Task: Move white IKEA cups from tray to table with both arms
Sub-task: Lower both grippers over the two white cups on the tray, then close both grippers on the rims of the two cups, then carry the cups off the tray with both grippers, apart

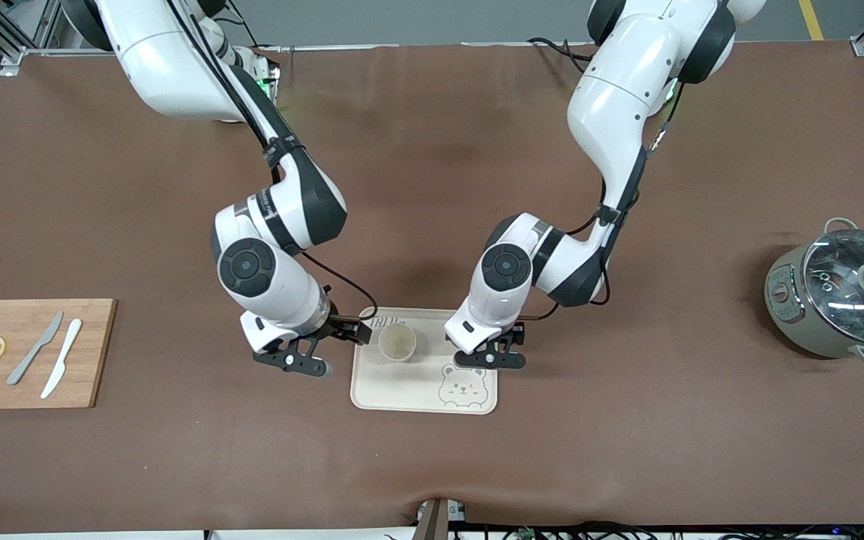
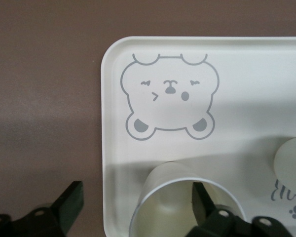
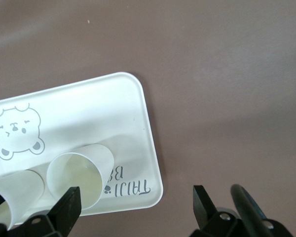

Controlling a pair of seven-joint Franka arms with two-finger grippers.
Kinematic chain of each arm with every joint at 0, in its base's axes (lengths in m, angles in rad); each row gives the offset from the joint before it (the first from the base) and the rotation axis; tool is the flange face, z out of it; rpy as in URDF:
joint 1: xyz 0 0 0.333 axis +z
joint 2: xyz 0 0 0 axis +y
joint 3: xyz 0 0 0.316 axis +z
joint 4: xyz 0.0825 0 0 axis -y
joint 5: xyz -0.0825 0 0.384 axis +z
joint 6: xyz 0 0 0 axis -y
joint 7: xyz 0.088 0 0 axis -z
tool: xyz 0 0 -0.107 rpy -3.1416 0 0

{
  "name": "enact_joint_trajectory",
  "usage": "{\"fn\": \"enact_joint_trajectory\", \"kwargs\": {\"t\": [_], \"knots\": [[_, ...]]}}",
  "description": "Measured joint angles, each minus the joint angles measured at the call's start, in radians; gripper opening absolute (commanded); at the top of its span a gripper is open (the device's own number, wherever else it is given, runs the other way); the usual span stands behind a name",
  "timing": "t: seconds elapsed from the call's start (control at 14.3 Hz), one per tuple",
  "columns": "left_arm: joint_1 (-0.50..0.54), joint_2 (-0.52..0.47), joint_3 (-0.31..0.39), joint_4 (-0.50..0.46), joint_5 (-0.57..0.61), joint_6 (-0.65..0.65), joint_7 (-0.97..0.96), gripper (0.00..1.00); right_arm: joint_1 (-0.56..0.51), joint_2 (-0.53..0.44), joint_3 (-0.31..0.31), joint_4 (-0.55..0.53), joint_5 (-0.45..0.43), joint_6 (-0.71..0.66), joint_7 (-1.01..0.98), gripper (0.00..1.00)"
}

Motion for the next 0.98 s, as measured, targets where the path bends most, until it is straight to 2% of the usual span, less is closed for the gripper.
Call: {"fn": "enact_joint_trajectory", "kwargs": {"t": [0.07, 0.35, 0.98], "knots": [[-0.002, 0.0, 0.0, 0.001, 0.0, 0.002, -0.051, 0.0, 0.008, 0.013, 0.0, 0.0, 0.0, 0.017, 0.0, 1.0], [-0.03, 0.0, -0.001, 0.002, 0.0, 0.004, -0.158, 0.0, 0.037, 0.061, 0.0, -0.001, 0.0, 0.079, 0.022, 1.0], [-0.025, -0.003, 0.008, 0.005, 0.0, 0.005, -0.165, 0.0, 0.072, 0.127, 0.0, -0.001, -0.001, 0.168, 0.034, 1.0]]}}
